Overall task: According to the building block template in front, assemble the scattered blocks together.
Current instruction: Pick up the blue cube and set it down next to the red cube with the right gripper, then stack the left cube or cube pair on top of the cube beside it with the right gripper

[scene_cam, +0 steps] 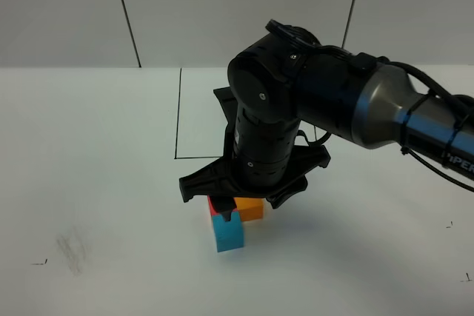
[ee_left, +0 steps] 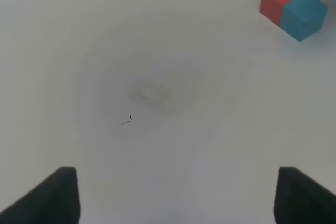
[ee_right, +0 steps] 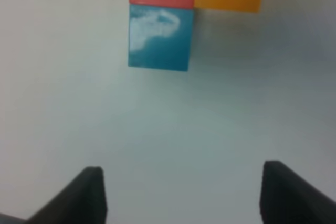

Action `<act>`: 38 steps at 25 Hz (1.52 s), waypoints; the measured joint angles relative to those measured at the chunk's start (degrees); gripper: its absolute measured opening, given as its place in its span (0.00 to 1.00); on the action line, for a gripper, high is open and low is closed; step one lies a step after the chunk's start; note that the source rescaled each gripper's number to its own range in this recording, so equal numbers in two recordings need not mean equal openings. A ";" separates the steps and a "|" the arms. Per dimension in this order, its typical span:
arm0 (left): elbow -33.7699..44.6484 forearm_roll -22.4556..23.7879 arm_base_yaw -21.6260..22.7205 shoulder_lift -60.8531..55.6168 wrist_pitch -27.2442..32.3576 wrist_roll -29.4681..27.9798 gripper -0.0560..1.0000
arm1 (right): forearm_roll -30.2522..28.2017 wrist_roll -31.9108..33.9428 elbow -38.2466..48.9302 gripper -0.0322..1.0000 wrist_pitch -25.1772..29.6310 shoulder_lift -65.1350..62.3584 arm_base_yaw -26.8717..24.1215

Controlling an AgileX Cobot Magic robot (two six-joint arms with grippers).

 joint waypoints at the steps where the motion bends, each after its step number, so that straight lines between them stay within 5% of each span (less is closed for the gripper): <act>1: 0.00 0.00 0.00 0.00 0.00 0.00 0.86 | -0.20 -0.61 0.00 0.37 0.00 -0.78 0.00; 12: 0.00 0.00 0.00 0.00 0.00 0.00 0.86 | 1.88 -24.94 0.00 0.07 0.32 -7.69 0.00; 23: 0.00 0.00 0.00 0.00 0.00 0.00 0.86 | -1.32 -46.16 0.00 0.04 0.38 -7.94 0.00; 28: 0.00 0.00 0.00 0.00 0.00 0.00 0.86 | -9.49 -54.74 0.00 0.20 0.44 -7.94 0.00; 32: 0.00 0.00 0.00 0.00 0.00 0.00 0.86 | -11.38 -62.02 0.00 0.48 0.25 -7.94 0.00; 35: 0.00 0.00 0.00 0.00 0.00 0.00 0.86 | -11.57 -65.14 0.00 0.64 -4.49 -7.94 0.00; 38: 0.00 0.00 0.00 0.00 0.00 0.00 0.86 | -11.63 -66.46 0.00 0.69 -9.80 -7.94 0.00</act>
